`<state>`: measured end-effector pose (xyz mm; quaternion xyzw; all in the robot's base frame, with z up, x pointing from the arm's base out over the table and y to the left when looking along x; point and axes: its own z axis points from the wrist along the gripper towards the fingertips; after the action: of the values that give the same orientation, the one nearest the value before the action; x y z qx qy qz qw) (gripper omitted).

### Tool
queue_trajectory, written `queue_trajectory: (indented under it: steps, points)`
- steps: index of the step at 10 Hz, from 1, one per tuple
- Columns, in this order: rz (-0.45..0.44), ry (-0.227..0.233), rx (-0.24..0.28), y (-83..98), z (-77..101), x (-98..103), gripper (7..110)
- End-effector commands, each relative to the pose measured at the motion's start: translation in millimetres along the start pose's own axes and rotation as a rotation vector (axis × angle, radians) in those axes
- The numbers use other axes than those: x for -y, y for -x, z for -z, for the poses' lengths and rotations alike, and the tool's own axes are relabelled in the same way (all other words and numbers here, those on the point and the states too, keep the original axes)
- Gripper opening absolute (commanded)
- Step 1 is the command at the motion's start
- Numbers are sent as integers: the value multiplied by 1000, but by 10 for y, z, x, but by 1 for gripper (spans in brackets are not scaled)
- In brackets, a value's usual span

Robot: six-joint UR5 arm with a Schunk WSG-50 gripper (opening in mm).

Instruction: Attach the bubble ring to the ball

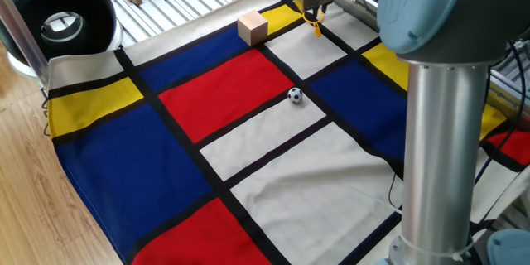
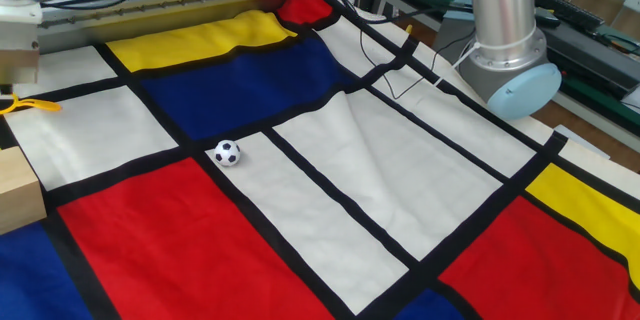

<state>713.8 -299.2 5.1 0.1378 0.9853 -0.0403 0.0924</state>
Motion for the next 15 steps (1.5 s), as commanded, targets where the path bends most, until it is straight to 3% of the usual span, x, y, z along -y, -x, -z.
queue_trajectory:
  steps: [1, 5, 10, 13, 14, 15]
  points:
    - [-49, 87, -51, -179, -63, -80, 44]
    - [-105, 108, -149, -515, 20, -136, 44]
    - [-122, 118, -146, -445, -11, -132, 44]
    - [-117, 87, -143, -377, -92, -63, 44]
    - [-113, 85, -139, -363, -99, -58, 22]
    - [-115, 85, -140, -368, -97, -57, 22]
